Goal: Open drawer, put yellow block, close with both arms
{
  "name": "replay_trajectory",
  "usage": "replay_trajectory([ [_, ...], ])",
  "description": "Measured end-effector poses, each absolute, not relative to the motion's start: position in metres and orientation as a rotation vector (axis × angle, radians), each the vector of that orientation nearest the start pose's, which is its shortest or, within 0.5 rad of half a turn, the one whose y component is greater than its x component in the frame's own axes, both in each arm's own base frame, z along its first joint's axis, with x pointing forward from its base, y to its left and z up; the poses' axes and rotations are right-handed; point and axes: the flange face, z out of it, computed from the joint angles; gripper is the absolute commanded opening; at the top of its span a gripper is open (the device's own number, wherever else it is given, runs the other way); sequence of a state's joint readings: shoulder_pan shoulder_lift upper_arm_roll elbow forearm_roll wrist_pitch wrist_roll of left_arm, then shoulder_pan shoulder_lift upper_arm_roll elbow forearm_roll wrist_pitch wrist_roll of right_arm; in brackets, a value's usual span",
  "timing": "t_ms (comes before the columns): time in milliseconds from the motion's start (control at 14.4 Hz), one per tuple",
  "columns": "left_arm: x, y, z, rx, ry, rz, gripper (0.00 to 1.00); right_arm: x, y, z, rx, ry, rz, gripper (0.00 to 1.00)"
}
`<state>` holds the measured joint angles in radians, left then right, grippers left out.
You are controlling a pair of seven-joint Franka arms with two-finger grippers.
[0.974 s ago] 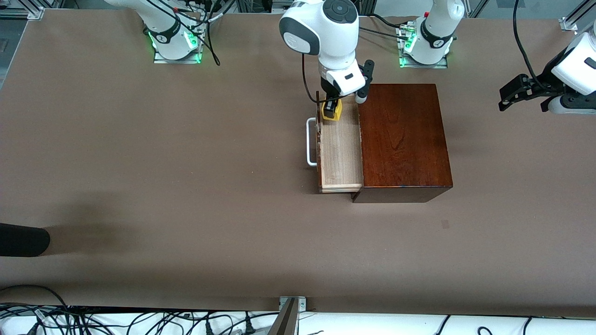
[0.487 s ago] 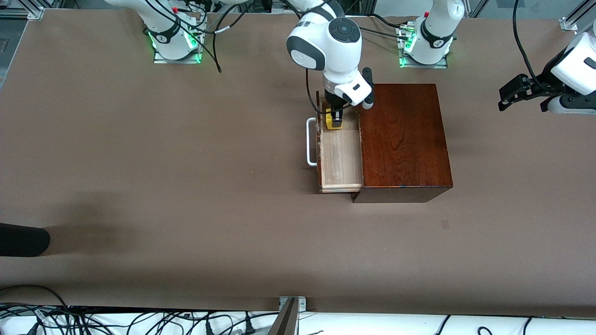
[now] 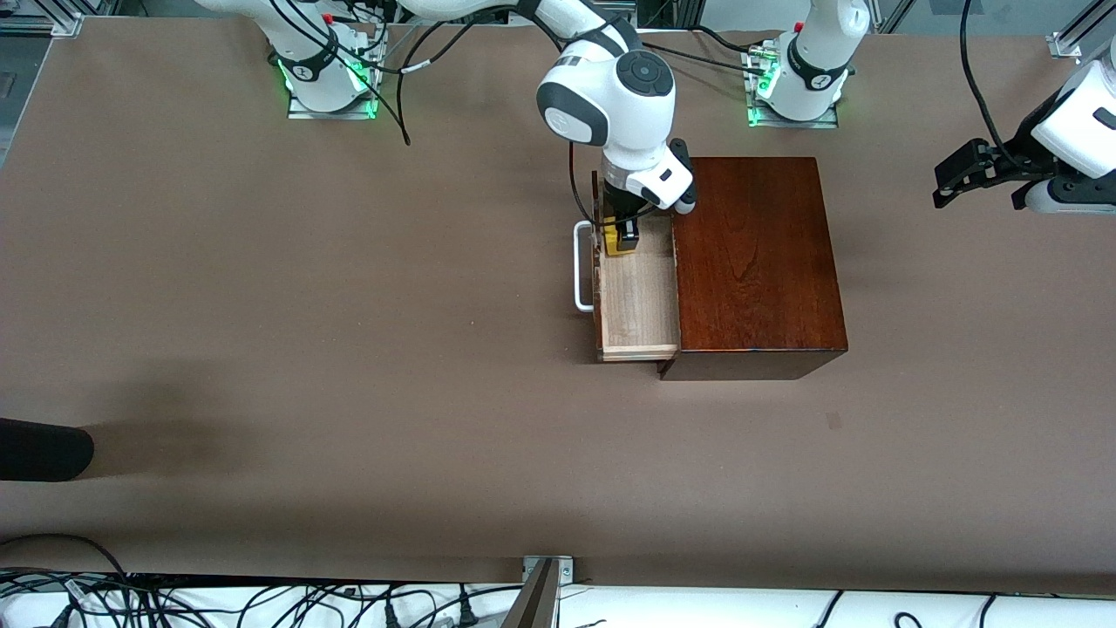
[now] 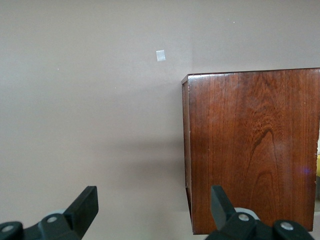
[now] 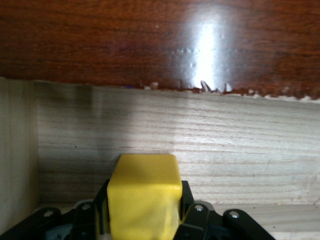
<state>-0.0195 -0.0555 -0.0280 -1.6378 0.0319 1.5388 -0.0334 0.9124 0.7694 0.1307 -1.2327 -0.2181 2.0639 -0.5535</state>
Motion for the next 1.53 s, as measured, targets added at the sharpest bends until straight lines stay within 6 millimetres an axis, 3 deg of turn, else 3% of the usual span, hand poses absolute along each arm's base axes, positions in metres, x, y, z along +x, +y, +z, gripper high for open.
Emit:
replay_trajectory([
  [209,0.533,-0.022,0.621,-3.106,0.022,0.065,1.00,0.414,0.635,0.320,2.066,2.246,0.140,0.00],
  [348,0.533,-0.022,0.620,-3.106,0.022,0.066,1.00,0.414,0.635,0.319,2.065,2.246,0.141,0.15],
  [417,0.532,-0.022,0.620,-3.106,0.022,0.066,1.00,0.414,0.635,0.320,2.063,2.246,0.144,0.45],
  [487,0.532,-0.022,0.620,-3.106,0.022,0.067,1.00,0.415,0.635,0.320,2.062,2.245,0.147,0.99],
  [834,0.532,-0.023,0.620,-3.106,0.023,0.067,1.00,0.425,0.633,0.325,2.067,2.227,0.191,1.00],
  [1113,0.532,-0.025,0.620,-3.105,0.030,0.067,1.00,0.448,0.631,0.379,2.106,2.172,0.300,1.00],
  [1321,0.532,-0.026,0.620,-3.105,0.034,0.067,1.00,0.495,0.589,0.445,2.236,2.012,0.393,1.00],
  [1530,0.532,-0.027,0.620,-3.105,0.035,0.067,1.00,0.552,0.509,0.528,2.343,1.832,0.505,1.00],
])
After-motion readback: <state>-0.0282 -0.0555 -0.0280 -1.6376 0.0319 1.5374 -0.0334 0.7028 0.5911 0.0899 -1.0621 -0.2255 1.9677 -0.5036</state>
